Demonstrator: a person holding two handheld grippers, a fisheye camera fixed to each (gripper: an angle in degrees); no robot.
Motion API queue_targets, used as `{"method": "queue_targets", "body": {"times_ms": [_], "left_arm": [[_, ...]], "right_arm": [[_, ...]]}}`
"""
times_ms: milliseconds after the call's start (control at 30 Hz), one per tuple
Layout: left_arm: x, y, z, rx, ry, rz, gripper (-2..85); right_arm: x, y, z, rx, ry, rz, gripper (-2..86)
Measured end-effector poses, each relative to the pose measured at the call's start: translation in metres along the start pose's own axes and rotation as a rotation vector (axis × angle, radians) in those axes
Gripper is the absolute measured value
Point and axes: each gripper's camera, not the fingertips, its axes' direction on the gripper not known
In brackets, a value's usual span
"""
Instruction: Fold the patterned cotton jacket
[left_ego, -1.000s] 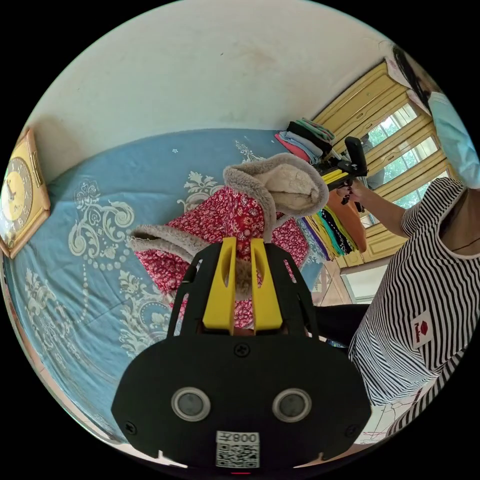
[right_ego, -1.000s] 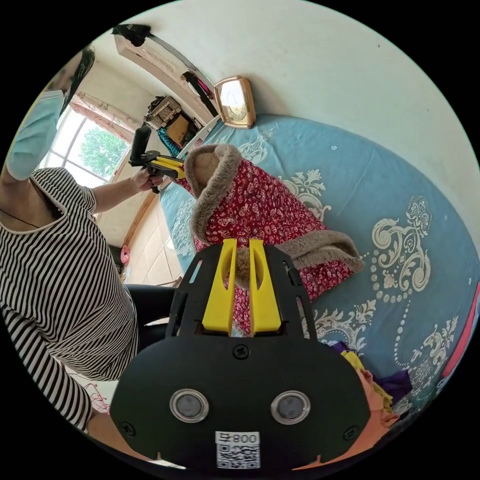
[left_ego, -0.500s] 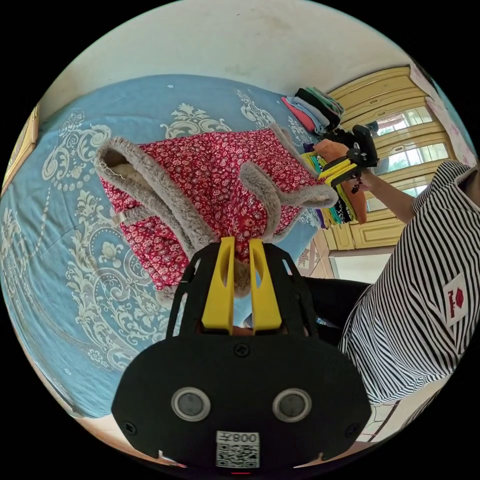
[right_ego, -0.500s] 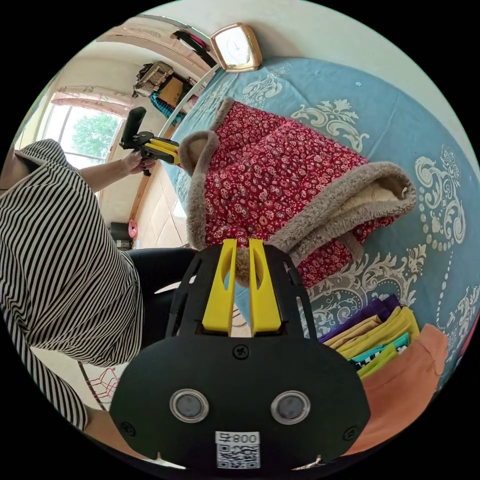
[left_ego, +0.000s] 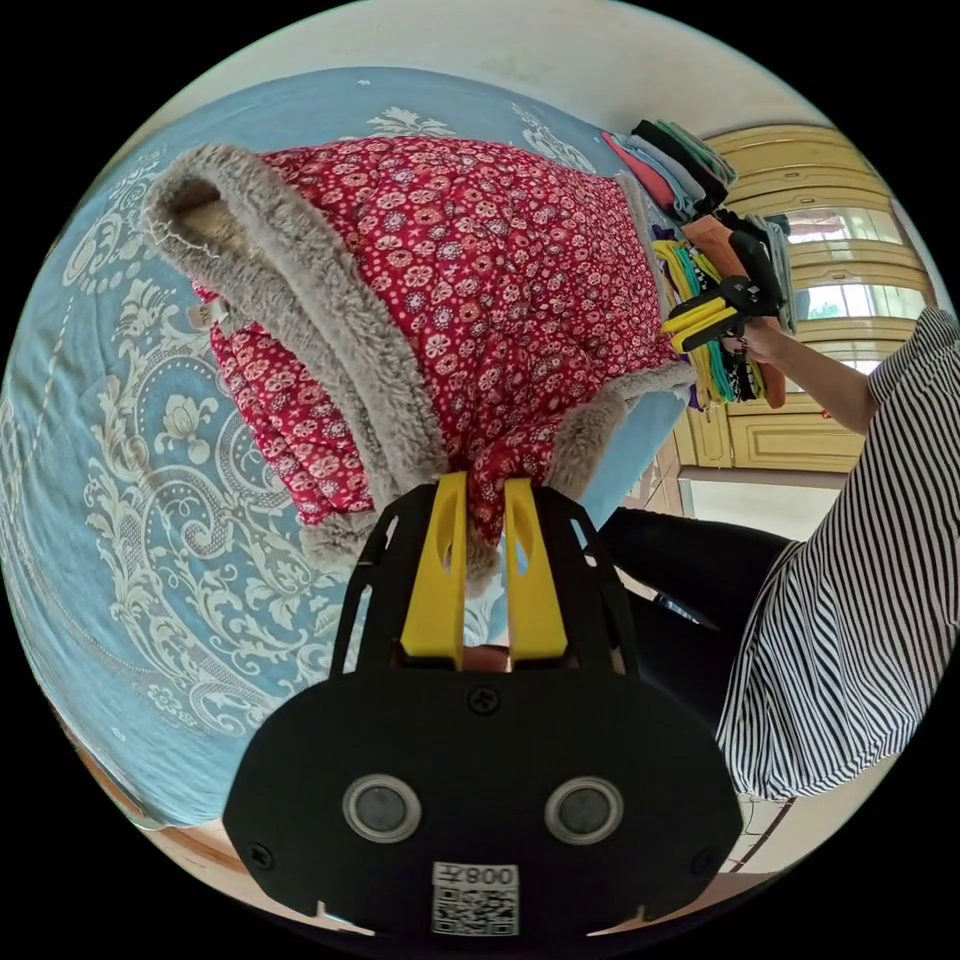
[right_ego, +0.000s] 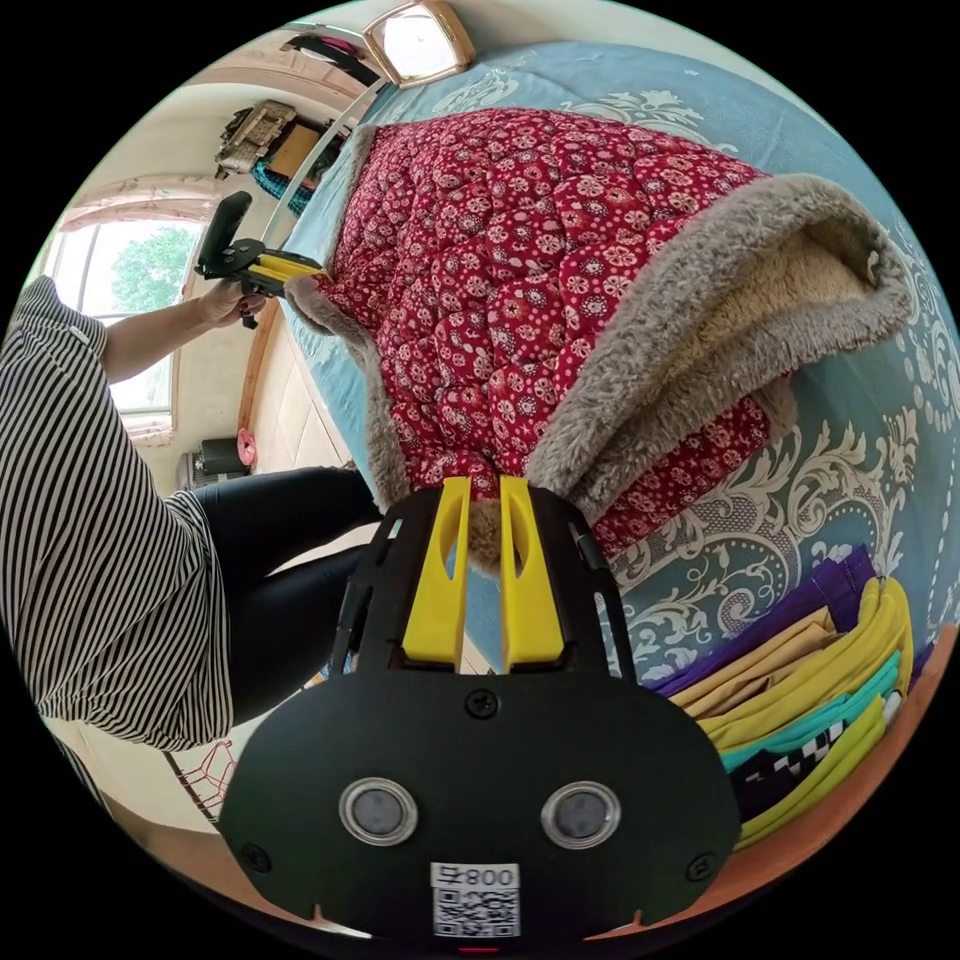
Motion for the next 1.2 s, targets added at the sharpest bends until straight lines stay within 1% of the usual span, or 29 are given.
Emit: {"method": "queue_targets", "body": {"times_ms": [267, 367, 533, 800, 900, 1067, 1133, 1200], "left_arm": [[-0.003, 0.042, -0.010, 0.026, 0.027, -0.041, 6.7], [-0.003, 0.059, -0.018, 0.063, 0.033, -0.069, 6.8], [-0.015, 0.088, -0.022, 0.125, 0.101, -0.122, 7.3], [-0.040, 0.102, 0.009, 0.046, 0.116, -0.127, 9.2], [-0.047, 0.115, 0.002, 0.078, 0.177, -0.152, 10.3], [-0.056, 0.133, -0.007, 0.116, 0.223, -0.173, 12.3], [-0.067, 0.142, -0.006, 0.149, 0.307, -0.209, 12.0], [-0.076, 0.150, -0.007, 0.195, 0.355, -0.244, 11.3]], "right_arm": [[0.006, 0.015, 0.029, -0.025, 0.007, -0.014, 6.0], [0.009, 0.021, 0.038, -0.028, 0.005, -0.007, 6.0], [0.017, 0.029, 0.053, -0.037, -0.008, -0.003, 6.1], [0.030, 0.042, 0.073, -0.043, -0.019, 0.002, 6.1], [0.034, 0.046, 0.078, -0.042, -0.020, 0.010, 6.2], [0.041, 0.053, 0.083, -0.029, -0.035, 0.038, 6.3], [0.044, 0.055, 0.085, -0.027, -0.043, 0.045, 6.3], [0.048, 0.057, 0.086, -0.026, -0.051, 0.050, 6.3]]}}
